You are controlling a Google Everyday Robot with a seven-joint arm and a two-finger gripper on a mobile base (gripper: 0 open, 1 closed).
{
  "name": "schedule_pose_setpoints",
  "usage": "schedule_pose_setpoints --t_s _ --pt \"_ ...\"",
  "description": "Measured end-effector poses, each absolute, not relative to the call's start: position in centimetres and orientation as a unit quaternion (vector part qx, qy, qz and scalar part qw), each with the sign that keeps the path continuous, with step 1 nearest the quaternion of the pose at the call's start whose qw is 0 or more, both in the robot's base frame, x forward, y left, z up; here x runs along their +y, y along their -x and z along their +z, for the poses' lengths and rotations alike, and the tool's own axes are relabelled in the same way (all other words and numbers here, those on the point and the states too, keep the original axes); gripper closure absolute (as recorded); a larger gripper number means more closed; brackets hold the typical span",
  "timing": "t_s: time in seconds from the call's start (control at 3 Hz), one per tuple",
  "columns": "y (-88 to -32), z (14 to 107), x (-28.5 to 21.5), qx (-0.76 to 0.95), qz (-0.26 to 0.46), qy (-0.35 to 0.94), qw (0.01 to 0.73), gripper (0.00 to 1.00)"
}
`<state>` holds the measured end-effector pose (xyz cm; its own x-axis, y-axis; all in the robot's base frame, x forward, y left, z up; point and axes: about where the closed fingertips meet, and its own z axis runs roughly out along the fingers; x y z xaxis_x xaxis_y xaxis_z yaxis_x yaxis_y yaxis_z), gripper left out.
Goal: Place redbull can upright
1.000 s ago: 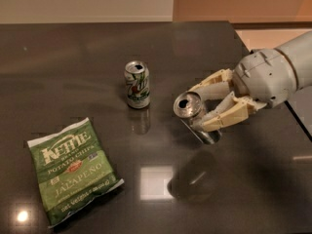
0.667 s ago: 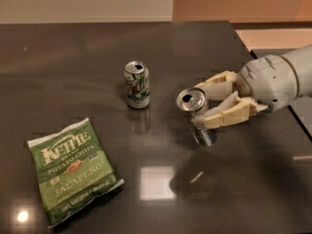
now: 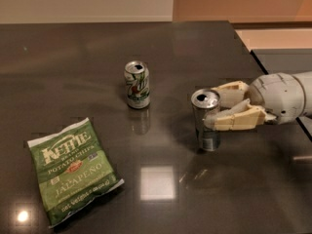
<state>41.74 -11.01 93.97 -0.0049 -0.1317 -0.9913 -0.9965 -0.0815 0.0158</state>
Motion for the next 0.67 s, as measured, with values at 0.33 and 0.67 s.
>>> schedule_pose_setpoints --t_s 0.33,0.67 --pt "-41.98 93.03 -12.12 0.51 0.508 0.524 0.455 1.0" --pt "-42.2 92.59 -12.76 0.501 0.523 0.509 0.466 1.0"
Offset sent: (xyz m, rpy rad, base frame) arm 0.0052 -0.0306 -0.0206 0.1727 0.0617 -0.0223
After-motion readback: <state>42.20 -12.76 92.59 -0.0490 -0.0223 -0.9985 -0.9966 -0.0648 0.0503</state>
